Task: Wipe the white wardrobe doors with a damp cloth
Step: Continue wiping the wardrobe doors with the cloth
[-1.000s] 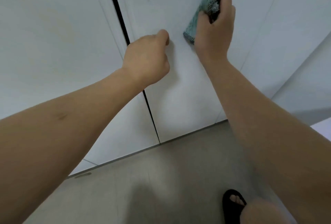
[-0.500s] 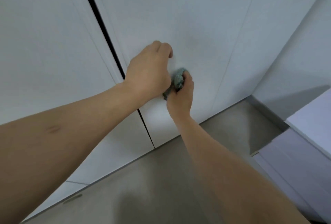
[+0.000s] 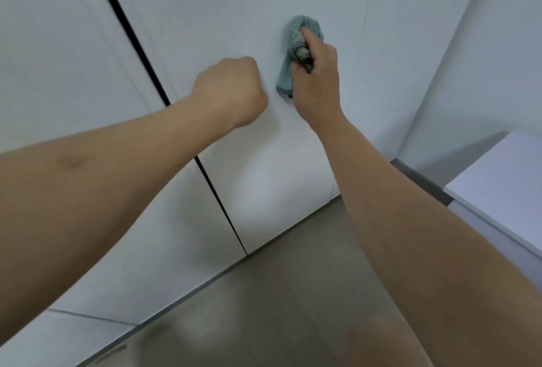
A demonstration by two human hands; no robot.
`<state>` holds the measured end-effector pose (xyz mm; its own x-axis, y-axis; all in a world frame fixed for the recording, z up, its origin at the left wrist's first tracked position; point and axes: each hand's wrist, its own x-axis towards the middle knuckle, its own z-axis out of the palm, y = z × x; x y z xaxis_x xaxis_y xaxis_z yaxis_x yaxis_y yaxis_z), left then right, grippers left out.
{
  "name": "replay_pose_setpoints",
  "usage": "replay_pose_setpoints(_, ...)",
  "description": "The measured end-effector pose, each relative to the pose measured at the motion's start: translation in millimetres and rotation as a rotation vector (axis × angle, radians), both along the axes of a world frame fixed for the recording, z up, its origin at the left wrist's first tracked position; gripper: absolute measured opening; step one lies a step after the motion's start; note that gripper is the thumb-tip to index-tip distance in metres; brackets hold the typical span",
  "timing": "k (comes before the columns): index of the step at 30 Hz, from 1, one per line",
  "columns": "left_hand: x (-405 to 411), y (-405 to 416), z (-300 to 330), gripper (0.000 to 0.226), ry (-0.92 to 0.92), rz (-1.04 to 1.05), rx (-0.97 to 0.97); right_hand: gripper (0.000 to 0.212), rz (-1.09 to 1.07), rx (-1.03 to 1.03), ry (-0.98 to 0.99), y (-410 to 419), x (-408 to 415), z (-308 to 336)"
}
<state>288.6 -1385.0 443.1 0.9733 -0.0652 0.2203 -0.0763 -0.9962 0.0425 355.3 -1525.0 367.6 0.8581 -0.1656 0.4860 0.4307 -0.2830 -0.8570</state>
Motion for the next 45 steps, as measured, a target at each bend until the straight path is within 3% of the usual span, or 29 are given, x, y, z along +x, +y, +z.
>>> replay_pose_setpoints(3,-8,-1,8,0.029,0.014,-0.007,-0.036,0.060,-0.055,-0.034,-0.001,3,-1,-17)
replay_pose_setpoints(9,-16,13,-15,0.035,-0.106,-0.090,-0.038,0.063,-0.225,0.028,0.045,57,-19,-131)
replay_pose_setpoints(13,-15,20,-44,0.038,-0.124,-0.164,0.091,0.065,-0.197,-0.143,-0.182,139,-70,-170)
replay_pose_setpoints(20,-9,12,-49,0.039,-0.242,-0.126,0.186,0.060,-0.332,-0.197,-0.313,86,-18,-121)
replay_pose_setpoints(23,-6,9,-60,0.038,-0.319,-0.114,0.300,0.067,-0.384,-0.121,-0.165,39,18,-137)
replay_pose_setpoints(26,2,11,-75,0.040,-0.369,-0.123,0.410,0.066,-0.317,0.124,0.135,12,36,-180)
replay_pose_setpoints(30,4,13,-88,0.057,-0.402,-0.112,0.551,0.063,-0.394,0.220,0.315,47,10,-203)
replay_pose_setpoints(34,-2,17,-100,0.068,-0.394,-0.141,0.583,0.064,-0.318,0.219,0.140,119,-41,-190)
replay_pose_setpoints(37,-6,13,-93,0.063,-0.363,-0.196,0.338,0.063,-0.199,0.007,-0.213,131,-38,-158)
replay_pose_setpoints(39,-6,10,-84,0.056,-0.473,-0.256,0.254,0.068,-0.180,-0.173,-0.418,106,-6,-125)
replay_pose_setpoints(42,2,7,-76,0.065,-0.534,-0.302,0.208,0.057,-0.218,-0.240,-0.350,51,30,-96)
replay_pose_setpoints(45,9,6,-79,0.073,-0.448,-0.305,0.348,0.058,-0.188,-0.047,-0.093,-9,57,-117)
